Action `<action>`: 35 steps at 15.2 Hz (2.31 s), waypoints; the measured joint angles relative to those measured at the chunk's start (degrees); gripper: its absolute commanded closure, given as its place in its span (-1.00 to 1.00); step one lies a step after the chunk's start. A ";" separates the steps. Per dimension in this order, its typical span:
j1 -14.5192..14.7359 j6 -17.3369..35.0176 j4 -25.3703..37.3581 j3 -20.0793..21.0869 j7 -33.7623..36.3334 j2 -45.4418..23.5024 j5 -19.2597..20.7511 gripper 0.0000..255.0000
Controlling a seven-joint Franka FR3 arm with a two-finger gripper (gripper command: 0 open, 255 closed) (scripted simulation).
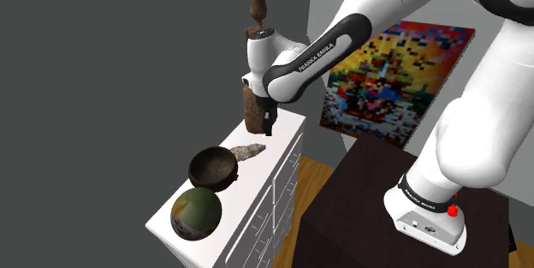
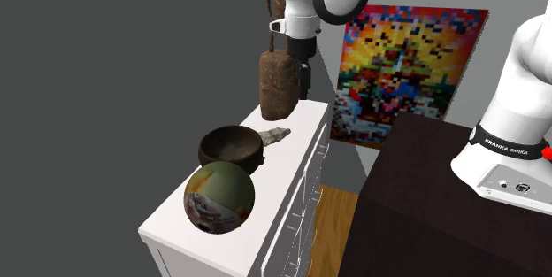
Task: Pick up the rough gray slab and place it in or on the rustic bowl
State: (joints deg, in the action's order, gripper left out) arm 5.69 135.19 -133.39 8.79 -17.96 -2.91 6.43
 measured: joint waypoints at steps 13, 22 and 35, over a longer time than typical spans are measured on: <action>5.18 8.81 16.21 -2.12 2.17 -26.47 14.26 -1.00; 5.63 12.23 17.43 -3.43 3.08 -31.08 15.93 -1.00; 5.62 12.26 17.47 -3.48 3.10 -31.13 15.96 1.00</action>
State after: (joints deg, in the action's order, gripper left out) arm 11.32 147.45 -115.92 5.31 -14.86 -34.04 22.38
